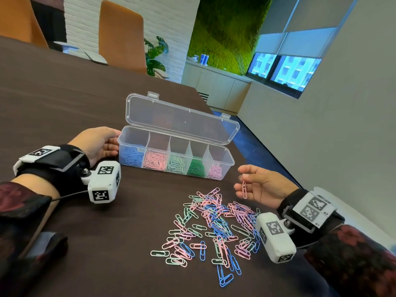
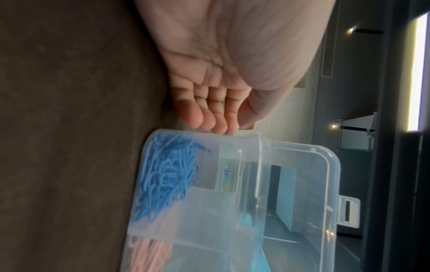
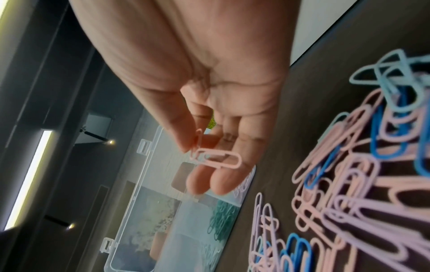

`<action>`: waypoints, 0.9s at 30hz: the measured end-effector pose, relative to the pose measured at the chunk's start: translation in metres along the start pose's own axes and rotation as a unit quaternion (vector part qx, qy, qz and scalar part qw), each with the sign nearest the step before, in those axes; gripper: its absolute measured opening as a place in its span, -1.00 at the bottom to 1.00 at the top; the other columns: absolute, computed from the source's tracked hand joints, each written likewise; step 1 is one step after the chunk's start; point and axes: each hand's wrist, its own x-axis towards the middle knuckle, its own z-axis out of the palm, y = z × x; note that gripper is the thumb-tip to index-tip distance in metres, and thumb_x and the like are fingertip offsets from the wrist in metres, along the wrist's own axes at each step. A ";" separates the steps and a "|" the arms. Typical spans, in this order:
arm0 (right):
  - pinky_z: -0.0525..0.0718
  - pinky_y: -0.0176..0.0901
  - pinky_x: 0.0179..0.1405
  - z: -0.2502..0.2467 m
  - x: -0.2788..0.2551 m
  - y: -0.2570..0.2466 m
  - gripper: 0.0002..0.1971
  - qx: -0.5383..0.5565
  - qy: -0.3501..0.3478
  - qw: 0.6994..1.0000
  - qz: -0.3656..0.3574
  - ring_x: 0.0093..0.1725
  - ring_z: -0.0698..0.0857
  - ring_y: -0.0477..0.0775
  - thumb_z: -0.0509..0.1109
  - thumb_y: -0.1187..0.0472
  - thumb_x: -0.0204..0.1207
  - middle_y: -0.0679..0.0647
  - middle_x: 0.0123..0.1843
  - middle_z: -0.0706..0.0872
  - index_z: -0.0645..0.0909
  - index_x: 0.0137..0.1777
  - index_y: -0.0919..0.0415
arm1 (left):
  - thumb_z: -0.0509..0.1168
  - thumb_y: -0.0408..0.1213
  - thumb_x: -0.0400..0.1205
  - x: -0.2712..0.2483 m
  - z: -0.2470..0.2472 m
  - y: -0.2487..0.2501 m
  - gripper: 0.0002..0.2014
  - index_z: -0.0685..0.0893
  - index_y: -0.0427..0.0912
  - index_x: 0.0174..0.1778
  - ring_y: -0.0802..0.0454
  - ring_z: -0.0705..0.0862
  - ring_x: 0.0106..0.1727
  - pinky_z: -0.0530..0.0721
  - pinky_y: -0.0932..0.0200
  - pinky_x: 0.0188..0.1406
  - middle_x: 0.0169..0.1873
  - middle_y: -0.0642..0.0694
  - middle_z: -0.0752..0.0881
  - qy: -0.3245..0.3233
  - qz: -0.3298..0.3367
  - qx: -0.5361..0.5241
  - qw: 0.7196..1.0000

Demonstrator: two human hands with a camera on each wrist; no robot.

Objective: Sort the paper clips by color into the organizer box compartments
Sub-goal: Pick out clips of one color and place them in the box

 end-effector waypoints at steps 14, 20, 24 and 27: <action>0.40 -0.42 -0.40 0.015 0.008 0.001 -0.84 -0.704 -0.017 0.710 0.023 -0.37 0.50 -0.22 0.47 0.23 0.46 -0.16 -0.33 0.59 0.53 -0.25 0.07 | 0.22 -0.33 0.62 -0.004 0.001 0.001 -0.89 0.62 -0.20 -0.19 0.13 0.50 -0.49 0.54 0.42 -0.62 -0.40 -0.08 0.55 0.001 0.004 0.002 1.000; 0.40 -0.41 -0.46 0.016 0.007 -0.004 -0.77 -0.645 -0.029 0.763 0.030 -0.46 0.46 -0.18 0.45 0.23 0.50 -0.07 -0.34 0.59 0.51 -0.33 0.06 | 0.22 -0.33 0.62 -0.004 0.002 0.001 -0.88 0.61 -0.19 -0.21 0.18 0.50 -0.56 0.54 0.43 -0.63 -0.41 -0.06 0.54 0.003 0.002 0.000 1.000; 0.31 -0.43 -0.69 0.015 0.004 0.000 -0.76 -0.377 -0.025 0.926 0.003 -0.63 0.44 -0.16 0.29 0.48 0.54 0.16 -0.37 0.65 0.46 -0.31 0.21 | 0.22 -0.32 0.62 -0.003 0.001 0.001 -0.88 0.61 -0.19 -0.20 0.17 0.50 -0.54 0.54 0.43 -0.63 -0.42 -0.05 0.54 0.004 0.003 0.002 1.000; 0.30 -0.40 -0.76 0.013 0.007 0.003 -0.78 -0.298 -0.003 0.955 0.003 -0.66 0.45 -0.12 0.16 0.54 0.59 0.10 -0.45 0.59 0.51 -0.17 0.25 | 0.23 -0.31 0.62 -0.001 0.000 0.001 -0.91 0.62 -0.20 -0.16 0.15 0.50 -0.51 0.55 0.43 -0.62 -0.42 -0.04 0.55 0.005 0.001 0.004 1.000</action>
